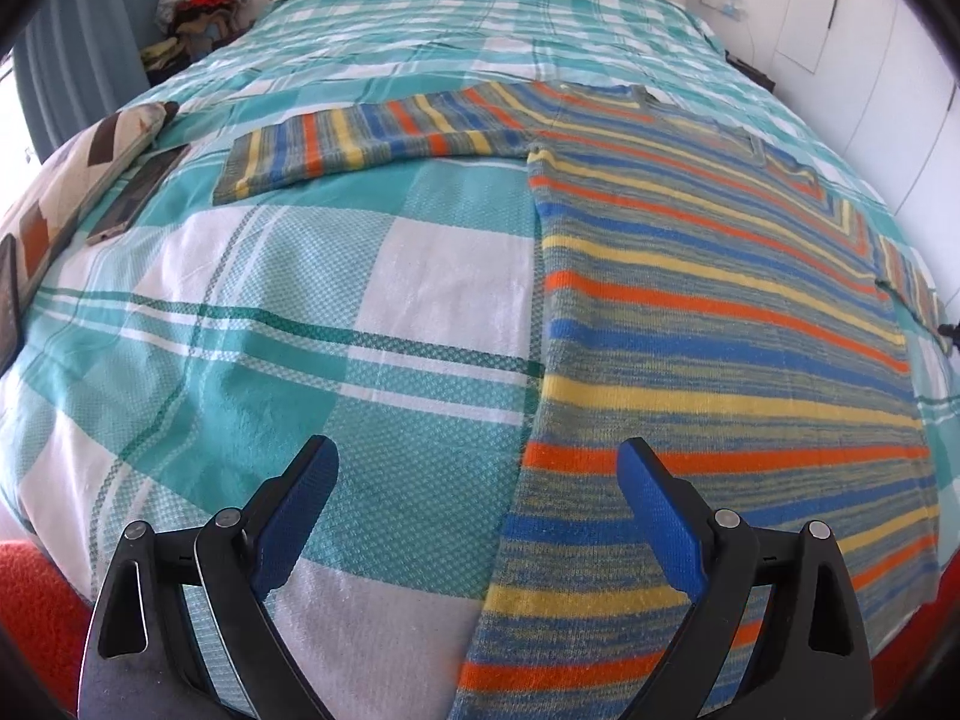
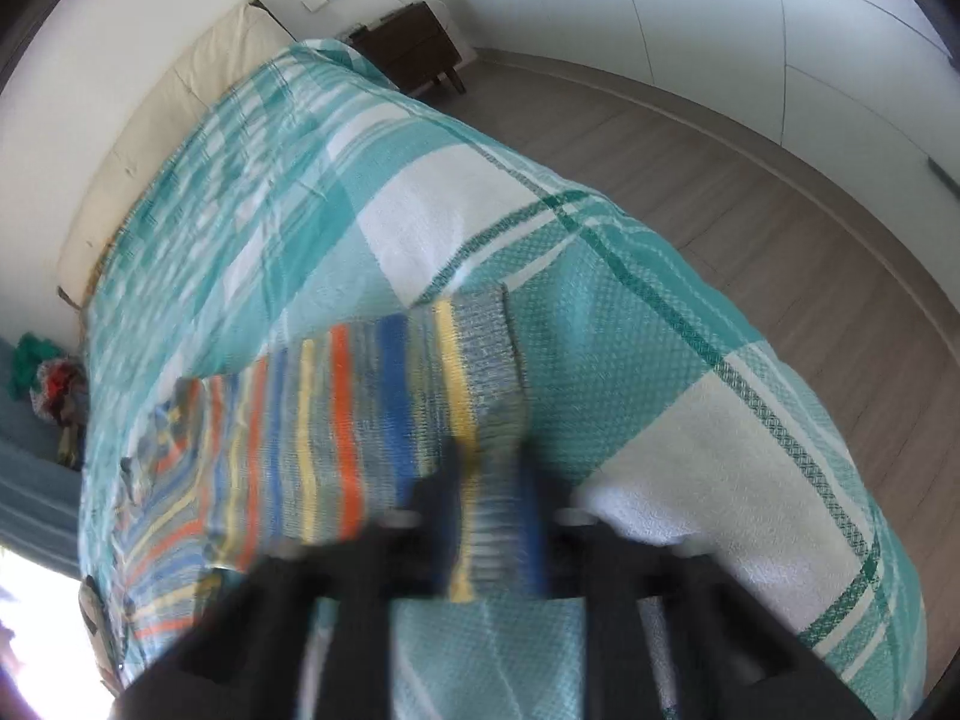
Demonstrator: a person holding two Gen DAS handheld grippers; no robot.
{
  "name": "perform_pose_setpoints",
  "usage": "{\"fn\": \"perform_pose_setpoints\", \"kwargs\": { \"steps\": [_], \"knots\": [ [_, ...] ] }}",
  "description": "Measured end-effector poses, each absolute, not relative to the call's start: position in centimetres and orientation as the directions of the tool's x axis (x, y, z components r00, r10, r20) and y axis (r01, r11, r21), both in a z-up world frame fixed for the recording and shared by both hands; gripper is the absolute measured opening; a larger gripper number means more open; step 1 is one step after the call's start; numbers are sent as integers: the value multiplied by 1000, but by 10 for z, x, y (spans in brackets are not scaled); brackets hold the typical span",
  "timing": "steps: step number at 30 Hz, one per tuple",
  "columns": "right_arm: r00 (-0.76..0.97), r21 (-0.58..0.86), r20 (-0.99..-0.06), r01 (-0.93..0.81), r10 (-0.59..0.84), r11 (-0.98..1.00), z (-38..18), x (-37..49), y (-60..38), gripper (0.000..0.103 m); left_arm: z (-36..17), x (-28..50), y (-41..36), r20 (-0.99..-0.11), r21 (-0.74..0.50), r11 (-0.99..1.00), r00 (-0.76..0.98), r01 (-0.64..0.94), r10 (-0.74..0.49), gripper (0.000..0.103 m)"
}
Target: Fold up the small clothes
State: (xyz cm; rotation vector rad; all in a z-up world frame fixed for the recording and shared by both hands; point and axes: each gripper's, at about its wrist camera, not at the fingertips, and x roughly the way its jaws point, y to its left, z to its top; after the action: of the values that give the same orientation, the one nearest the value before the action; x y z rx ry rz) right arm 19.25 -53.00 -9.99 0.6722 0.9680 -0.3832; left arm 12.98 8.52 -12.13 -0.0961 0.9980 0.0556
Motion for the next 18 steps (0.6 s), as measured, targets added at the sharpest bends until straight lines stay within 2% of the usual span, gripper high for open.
{"fn": "perform_pose_setpoints", "kwargs": {
  "steps": [3, 5, 10, 15, 16, 17, 18],
  "knots": [
    [574, 303, -813, 560, -97, 771, -62, 195, -510, 2, -119, 129, 89, -836, -76, 992, 548, -100, -9, 95],
    [634, 275, -767, 462, -97, 843, -27, 205, -479, 2, -119, 129, 90, -835, -91, 991, 550, -102, -20, 95],
    [697, 408, -677, 90, 236, 908, 28, 259, -361, 2, -120, 133, 87, -833, -103, 990, 552, -92, -36, 95],
    [624, 456, -657, -118, 424, 882, 16, 316, -249, 5, -120, 132, 87, -831, -80, 994, 557, -80, -22, 95],
    [589, 476, -668, -130, 454, 870, 7, 322, -238, 15, -121, 131, 88, -833, -79, 994, 553, -81, -21, 95],
    [568, 490, -674, -136, 473, 861, 1, 329, -230, 31, -122, 131, 89, -834, -81, 993, 551, -86, -20, 95],
    [567, 500, -665, -147, 487, 854, 0, 332, -227, 37, -122, 131, 91, -835, -86, 992, 550, -91, -22, 95]
  ]
}}
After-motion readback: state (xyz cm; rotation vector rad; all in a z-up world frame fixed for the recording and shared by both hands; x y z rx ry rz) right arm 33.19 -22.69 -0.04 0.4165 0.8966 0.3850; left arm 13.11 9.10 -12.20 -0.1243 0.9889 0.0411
